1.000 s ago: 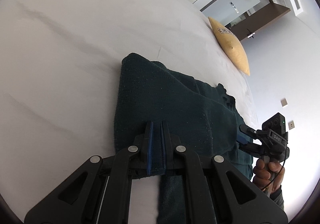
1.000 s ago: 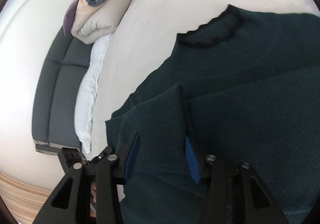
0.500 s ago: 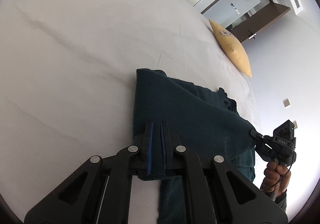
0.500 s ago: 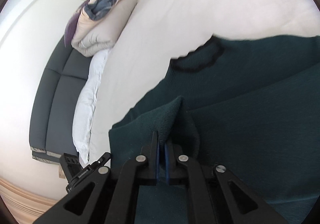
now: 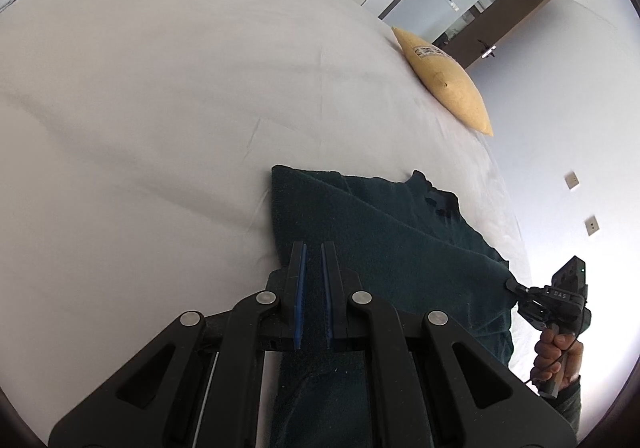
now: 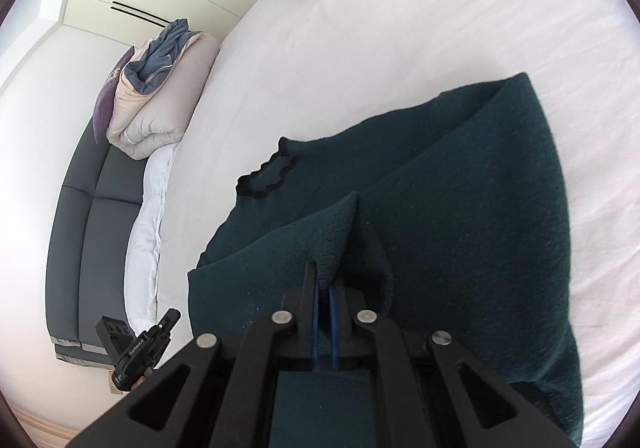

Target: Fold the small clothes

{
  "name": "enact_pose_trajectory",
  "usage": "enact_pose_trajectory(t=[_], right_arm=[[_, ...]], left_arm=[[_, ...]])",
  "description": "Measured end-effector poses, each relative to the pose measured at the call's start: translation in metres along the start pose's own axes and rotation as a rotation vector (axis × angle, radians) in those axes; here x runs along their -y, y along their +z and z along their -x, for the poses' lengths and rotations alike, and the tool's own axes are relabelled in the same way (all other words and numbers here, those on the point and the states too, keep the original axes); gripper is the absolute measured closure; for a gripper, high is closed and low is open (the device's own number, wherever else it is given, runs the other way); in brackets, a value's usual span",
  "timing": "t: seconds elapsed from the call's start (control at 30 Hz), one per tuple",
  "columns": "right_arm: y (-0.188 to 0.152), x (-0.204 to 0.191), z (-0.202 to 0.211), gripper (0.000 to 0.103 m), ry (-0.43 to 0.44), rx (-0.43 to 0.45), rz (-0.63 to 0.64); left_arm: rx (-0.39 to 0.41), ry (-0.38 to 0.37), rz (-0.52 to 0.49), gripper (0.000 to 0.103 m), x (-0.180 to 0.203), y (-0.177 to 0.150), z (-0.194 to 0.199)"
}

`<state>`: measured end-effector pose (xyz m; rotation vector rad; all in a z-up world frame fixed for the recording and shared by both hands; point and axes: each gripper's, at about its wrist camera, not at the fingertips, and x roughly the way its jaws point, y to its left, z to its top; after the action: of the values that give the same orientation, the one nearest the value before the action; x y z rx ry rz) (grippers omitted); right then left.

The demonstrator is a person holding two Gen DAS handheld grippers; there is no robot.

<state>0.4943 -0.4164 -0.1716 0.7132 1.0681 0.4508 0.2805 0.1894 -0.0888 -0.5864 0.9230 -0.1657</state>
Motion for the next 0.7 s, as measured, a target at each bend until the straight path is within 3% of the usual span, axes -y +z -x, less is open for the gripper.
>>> enact_pose_trajectory(t=[0.13, 0.47, 0.7], right_arm=[[-0.004, 0.001, -0.009, 0.097, -0.055, -0.046, 0.025], [-0.004, 0.016, 0.002, 0.098, -0.084, -0.024, -0.002], [-0.012, 0.022, 0.004, 0.098, -0.099, -0.017, -0.013]], left_arm=[[-0.037, 0.028, -0.036, 0.097, 0.014, 0.004, -0.022], [-0.112, 0.107, -0.126, 0.097, 0.030, -0.004, -0.061], [-0.074, 0.119, -0.150, 0.097, 0.039, -0.003, -0.054]])
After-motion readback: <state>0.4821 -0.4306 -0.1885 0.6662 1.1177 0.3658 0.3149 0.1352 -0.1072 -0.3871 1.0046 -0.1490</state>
